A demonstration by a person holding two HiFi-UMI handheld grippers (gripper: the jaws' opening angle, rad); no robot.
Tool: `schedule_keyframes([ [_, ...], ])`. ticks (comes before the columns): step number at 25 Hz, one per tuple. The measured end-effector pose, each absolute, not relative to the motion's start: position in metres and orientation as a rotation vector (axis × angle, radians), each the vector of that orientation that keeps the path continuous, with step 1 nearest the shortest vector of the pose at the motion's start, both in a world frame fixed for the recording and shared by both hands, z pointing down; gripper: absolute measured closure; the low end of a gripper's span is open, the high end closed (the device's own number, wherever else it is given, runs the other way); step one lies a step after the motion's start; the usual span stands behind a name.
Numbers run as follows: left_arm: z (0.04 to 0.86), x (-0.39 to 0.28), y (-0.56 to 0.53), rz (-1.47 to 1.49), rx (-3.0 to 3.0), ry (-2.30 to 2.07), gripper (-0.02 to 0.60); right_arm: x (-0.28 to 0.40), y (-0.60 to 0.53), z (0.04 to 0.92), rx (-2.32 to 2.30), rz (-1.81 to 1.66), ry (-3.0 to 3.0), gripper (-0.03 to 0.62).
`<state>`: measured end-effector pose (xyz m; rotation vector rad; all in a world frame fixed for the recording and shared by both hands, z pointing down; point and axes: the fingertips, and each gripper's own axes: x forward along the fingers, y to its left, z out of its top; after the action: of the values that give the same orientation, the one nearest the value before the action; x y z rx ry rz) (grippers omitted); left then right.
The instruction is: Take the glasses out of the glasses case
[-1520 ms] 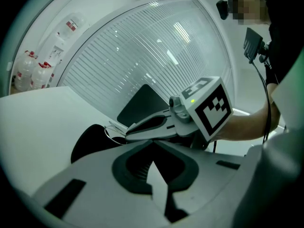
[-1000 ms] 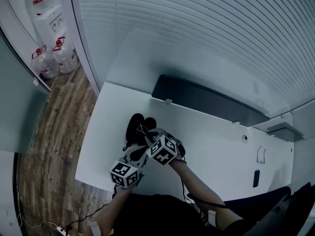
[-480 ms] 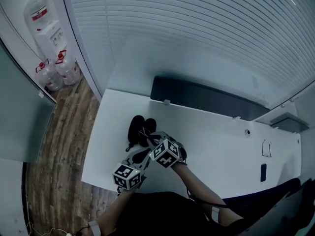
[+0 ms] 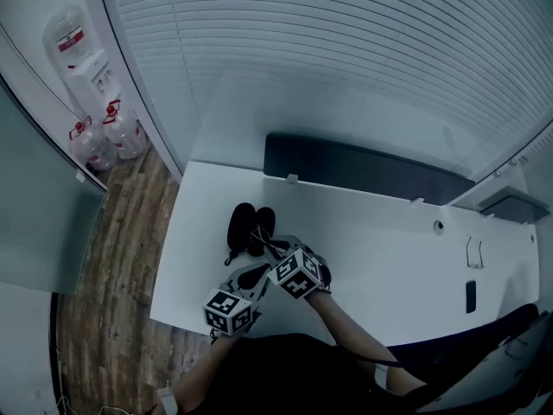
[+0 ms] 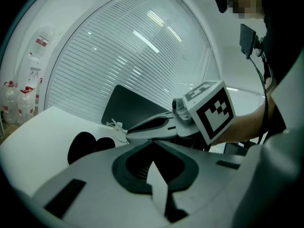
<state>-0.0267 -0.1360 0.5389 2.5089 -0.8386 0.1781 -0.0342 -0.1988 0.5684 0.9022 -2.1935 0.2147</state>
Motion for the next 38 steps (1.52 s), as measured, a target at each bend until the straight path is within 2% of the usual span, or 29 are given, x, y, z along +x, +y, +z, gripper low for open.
schedule_keyframes([
  [38,0.579,0.0,-0.09,0.357,2.543,-0.575,0.575,-0.006,-0.148,0.621,0.909,0.455,-2.142,0.554],
])
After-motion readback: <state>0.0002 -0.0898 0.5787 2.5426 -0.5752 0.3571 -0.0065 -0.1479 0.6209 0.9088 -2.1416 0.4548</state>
